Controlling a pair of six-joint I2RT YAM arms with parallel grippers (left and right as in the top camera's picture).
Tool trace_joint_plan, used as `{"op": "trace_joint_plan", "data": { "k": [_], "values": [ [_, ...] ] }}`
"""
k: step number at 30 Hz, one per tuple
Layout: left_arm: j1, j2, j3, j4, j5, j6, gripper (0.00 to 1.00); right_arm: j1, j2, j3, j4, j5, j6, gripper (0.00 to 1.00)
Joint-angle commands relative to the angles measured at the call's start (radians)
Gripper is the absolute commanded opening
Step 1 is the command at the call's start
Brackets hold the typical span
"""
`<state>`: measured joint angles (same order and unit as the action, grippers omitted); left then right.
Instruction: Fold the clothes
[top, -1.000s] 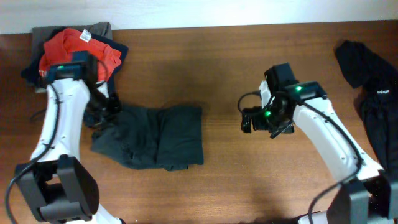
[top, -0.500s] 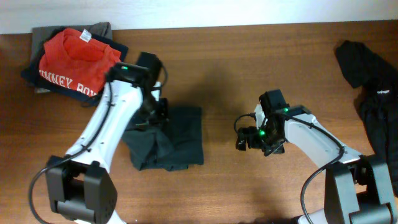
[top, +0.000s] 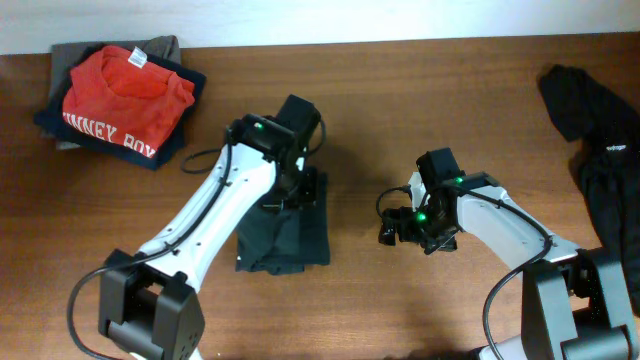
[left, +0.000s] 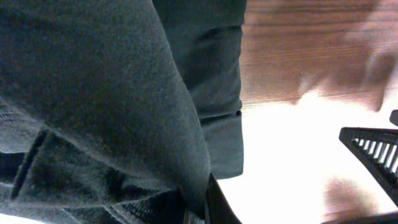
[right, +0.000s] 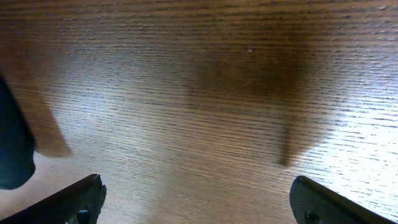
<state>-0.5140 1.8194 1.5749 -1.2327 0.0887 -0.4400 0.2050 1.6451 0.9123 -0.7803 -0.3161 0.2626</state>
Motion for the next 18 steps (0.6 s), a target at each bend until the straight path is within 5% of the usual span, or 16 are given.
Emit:
{"op": "trace_joint_plan", "data": {
  "k": [1, 18],
  "values": [
    [-0.015, 0.037, 0.017, 0.003, -0.004, -0.02, 0.01, -0.003, 0.002, -0.006, -0.001, -0.013, 0.008, 0.99],
    [-0.058, 0.101, 0.017, 0.117, 0.0, -0.091, 0.01, -0.003, 0.002, -0.006, -0.004, -0.013, 0.008, 0.99]
  ]
}}
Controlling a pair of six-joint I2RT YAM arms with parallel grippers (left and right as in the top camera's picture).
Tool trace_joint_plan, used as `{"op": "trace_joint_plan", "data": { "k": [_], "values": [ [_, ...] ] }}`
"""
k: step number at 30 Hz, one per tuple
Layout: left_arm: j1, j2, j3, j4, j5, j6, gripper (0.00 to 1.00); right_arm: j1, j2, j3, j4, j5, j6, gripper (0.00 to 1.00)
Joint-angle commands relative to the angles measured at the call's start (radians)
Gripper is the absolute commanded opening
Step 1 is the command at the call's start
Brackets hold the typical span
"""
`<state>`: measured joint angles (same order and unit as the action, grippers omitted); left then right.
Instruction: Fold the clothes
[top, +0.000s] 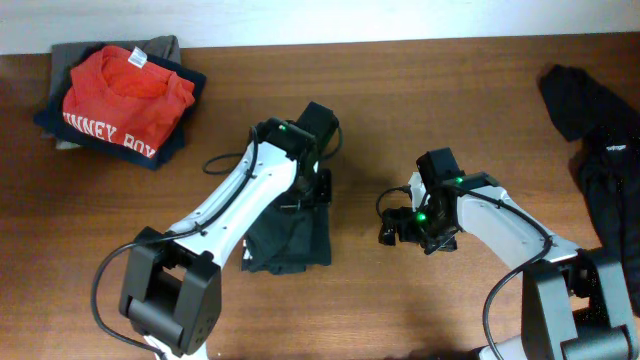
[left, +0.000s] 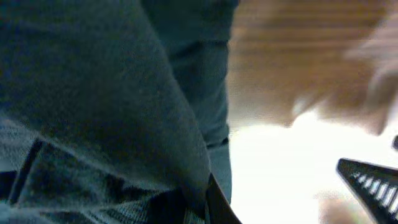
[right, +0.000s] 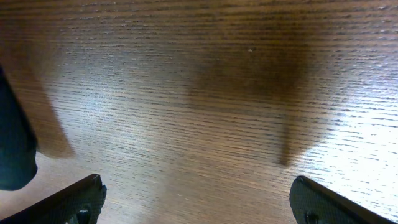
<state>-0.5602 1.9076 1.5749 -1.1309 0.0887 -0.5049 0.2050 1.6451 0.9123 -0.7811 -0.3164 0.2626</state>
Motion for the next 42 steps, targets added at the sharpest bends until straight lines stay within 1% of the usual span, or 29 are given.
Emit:
{"op": "trace_joint_plan", "data": {
  "k": [1, 3, 4, 7, 10, 11, 14, 17, 18, 20, 22, 25, 26, 30, 32, 35, 36, 38, 40, 42],
  "values": [
    [-0.012, 0.016, 0.017, 0.021, 0.0, -0.026, 0.01, -0.003, 0.002, -0.006, -0.006, -0.013, 0.008, 0.99],
    [-0.014, 0.025, 0.017, 0.02, 0.0, -0.026, 0.03, -0.003, 0.002, -0.006, -0.013, -0.013, 0.008, 0.99],
    [-0.016, 0.031, 0.016, 0.02, 0.001, -0.026, 0.06, -0.003, 0.002, -0.006, -0.015, -0.013, 0.008, 0.99],
    [-0.025, 0.061, 0.016, 0.017, 0.002, -0.026, 0.25, -0.003, 0.002, -0.006, -0.016, -0.013, 0.008, 0.99],
    [-0.035, 0.089, 0.016, 0.018, 0.024, -0.025, 0.25, -0.003, 0.002, -0.006, -0.015, -0.013, 0.008, 0.99],
    [-0.038, 0.09, 0.016, 0.021, 0.034, -0.025, 0.22, -0.003, 0.002, -0.006, -0.015, -0.013, 0.008, 0.99],
    [-0.043, 0.086, 0.02, 0.032, 0.051, -0.016, 0.21, -0.003, 0.002, -0.006, -0.014, -0.013, 0.008, 0.99],
    [-0.044, 0.086, 0.036, 0.055, 0.082, 0.05, 0.22, -0.003, 0.002, -0.006, -0.014, -0.013, 0.008, 0.99],
    [-0.044, 0.086, 0.037, 0.065, 0.102, 0.066, 0.26, -0.003, 0.002, -0.006, -0.015, -0.013, 0.008, 0.99],
    [-0.044, 0.086, 0.037, 0.081, 0.152, 0.083, 0.28, -0.003, 0.002, -0.006, -0.014, -0.013, 0.008, 0.99],
    [-0.044, 0.085, 0.038, 0.085, 0.185, 0.111, 0.27, -0.003, 0.002, -0.006, -0.014, -0.013, 0.008, 0.99],
    [-0.044, 0.082, 0.064, 0.071, 0.185, 0.16, 0.24, -0.003, 0.002, -0.006, -0.014, -0.012, 0.008, 0.99],
    [-0.044, 0.08, 0.082, 0.063, 0.185, 0.163, 0.23, -0.003, 0.002, -0.006, -0.014, -0.012, 0.008, 0.99],
    [-0.049, 0.074, 0.205, 0.003, 0.185, 0.209, 0.31, -0.003, 0.002, -0.006, -0.014, -0.012, 0.008, 0.99],
    [-0.053, 0.074, 0.264, -0.047, 0.171, 0.212, 0.33, -0.003, 0.002, -0.006, -0.014, -0.012, 0.008, 0.99],
    [-0.041, 0.074, 0.348, -0.138, 0.077, 0.198, 0.35, -0.003, 0.002, -0.006, -0.015, -0.012, 0.008, 0.99],
    [-0.029, 0.074, 0.381, -0.18, 0.032, 0.177, 0.38, -0.003, 0.002, -0.006, -0.015, -0.012, 0.007, 0.99],
    [0.001, 0.073, 0.435, -0.258, -0.019, 0.158, 0.51, -0.003, 0.002, -0.006, -0.015, -0.012, 0.007, 0.99],
    [0.047, 0.072, 0.478, -0.339, -0.037, 0.158, 0.7, -0.003, 0.002, -0.006, -0.015, -0.012, 0.007, 0.99],
    [0.103, 0.071, 0.499, -0.41, -0.038, 0.162, 0.75, -0.003, 0.002, -0.006, -0.014, -0.012, 0.007, 0.99]
  ]
}}
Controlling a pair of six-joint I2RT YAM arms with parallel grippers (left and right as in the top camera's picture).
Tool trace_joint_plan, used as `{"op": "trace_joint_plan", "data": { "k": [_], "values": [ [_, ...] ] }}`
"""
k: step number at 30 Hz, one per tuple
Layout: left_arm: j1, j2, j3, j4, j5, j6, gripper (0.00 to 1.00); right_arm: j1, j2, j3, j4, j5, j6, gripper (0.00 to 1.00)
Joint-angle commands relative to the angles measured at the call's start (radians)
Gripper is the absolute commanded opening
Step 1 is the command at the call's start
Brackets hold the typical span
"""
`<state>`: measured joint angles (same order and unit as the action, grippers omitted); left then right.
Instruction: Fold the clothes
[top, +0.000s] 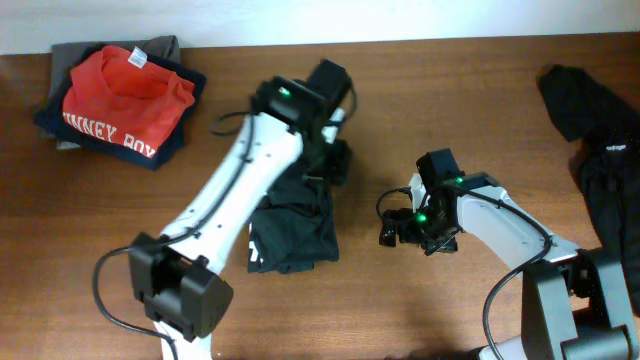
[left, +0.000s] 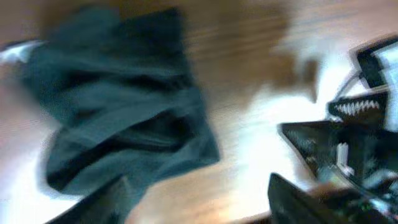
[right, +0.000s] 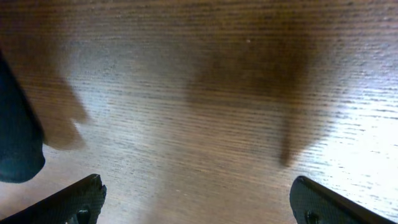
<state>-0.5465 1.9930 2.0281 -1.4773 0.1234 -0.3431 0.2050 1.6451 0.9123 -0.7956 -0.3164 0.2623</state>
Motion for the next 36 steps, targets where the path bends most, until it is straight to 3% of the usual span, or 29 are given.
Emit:
{"op": "trace_joint_plan", "data": {
  "k": [1, 3, 11, 17, 23, 31, 36],
  "values": [
    [0.117, -0.015, 0.045, -0.091, -0.077, 0.005, 0.78, -0.003, 0.002, -0.006, 0.0, -0.011, 0.007, 0.99],
    [0.176, -0.015, 0.045, -0.148, -0.1, 0.006, 0.84, -0.003, 0.002, -0.006, 0.0, -0.008, 0.008, 0.99],
    [0.393, -0.015, 0.027, -0.211, -0.098, 0.122, 0.85, -0.003, 0.002, -0.006, 0.007, -0.009, 0.008, 0.99],
    [0.512, -0.024, 0.008, -0.211, 0.127, 0.243, 0.79, -0.003, 0.002, -0.006, 0.007, -0.008, 0.007, 0.99],
    [0.523, -0.136, -0.211, -0.208, 0.065, 0.244, 0.78, -0.003, 0.002, -0.006, 0.019, -0.008, 0.008, 0.99],
    [0.521, -0.321, -0.665, 0.127, 0.162, 0.263, 0.79, -0.003, 0.002, -0.043, 0.091, -0.009, 0.008, 0.99],
    [0.521, -0.338, -0.885, 0.375, 0.285, 0.357, 0.79, -0.003, 0.002, -0.074, 0.107, -0.009, 0.008, 0.99]
  ]
}}
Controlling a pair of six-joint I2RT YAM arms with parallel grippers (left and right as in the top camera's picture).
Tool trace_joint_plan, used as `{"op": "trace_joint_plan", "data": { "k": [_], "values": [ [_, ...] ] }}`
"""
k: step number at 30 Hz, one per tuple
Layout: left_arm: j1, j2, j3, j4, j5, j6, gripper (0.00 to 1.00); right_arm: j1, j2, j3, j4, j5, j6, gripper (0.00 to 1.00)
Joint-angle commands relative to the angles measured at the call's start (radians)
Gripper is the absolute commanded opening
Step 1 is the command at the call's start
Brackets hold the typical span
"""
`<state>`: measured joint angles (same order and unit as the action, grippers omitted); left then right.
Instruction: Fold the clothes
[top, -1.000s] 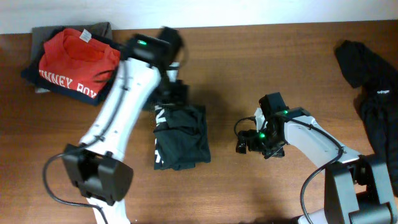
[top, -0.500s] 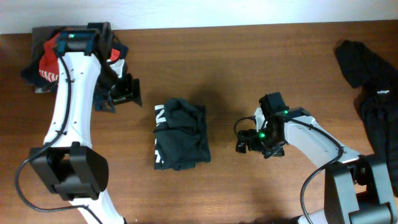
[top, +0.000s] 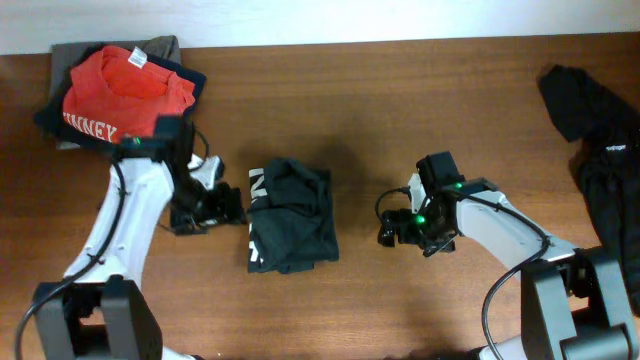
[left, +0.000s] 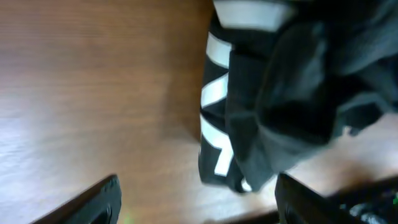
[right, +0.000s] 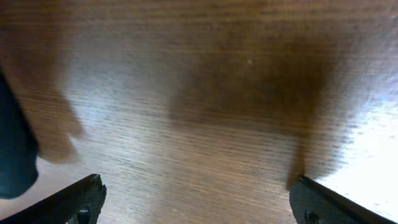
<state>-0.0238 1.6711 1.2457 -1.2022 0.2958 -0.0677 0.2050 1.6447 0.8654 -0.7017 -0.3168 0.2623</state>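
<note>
A dark folded garment (top: 290, 213) with white lettering lies mid-table, bunched on top; the left wrist view shows its lettered edge (left: 280, 93). My left gripper (top: 212, 208) sits just left of it, open, empty, apart from the cloth (left: 196, 205). My right gripper (top: 400, 228) rests open over bare wood to the garment's right (right: 198, 202). A black unfolded garment (top: 595, 140) lies at the far right edge.
A stack of folded clothes topped by a red shirt (top: 120, 90) sits at the back left corner. The wooden table (top: 400, 90) runs to a white wall along the back.
My left arm has moved from above the dark garment's far side to its left side, low near the table. The garment lies freed, white lettering showing. The right arm stayed put.
My left gripper was shut on the dark garment, cloth filling its view, at two moments while shifting slightly right. Then it stood open above the crumpled bundle. Now it is open beside the bundle's left edge. The right gripper stayed open throughout.
</note>
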Motion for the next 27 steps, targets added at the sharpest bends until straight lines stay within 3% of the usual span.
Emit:
{"op": "trace_joint_plan", "data": {
  "k": [1, 8, 17, 27],
  "values": [
    [-0.001, -0.016, -0.122, 0.131, 0.125, 0.084, 0.79, -0.003, 0.002, -0.032, 0.019, -0.009, 0.008, 0.99],
    [-0.001, -0.018, -0.197, 0.317, 0.243, 0.13, 0.79, -0.003, 0.002, -0.077, 0.061, -0.009, 0.008, 0.99],
    [-0.001, -0.13, -0.197, 0.309, 0.244, 0.129, 0.7, -0.003, 0.002, -0.12, 0.124, -0.009, 0.034, 0.99],
    [-0.001, -0.204, -0.202, 0.294, 0.242, 0.121, 0.79, -0.003, 0.002, -0.126, 0.142, -0.013, 0.069, 0.99]
  ]
}}
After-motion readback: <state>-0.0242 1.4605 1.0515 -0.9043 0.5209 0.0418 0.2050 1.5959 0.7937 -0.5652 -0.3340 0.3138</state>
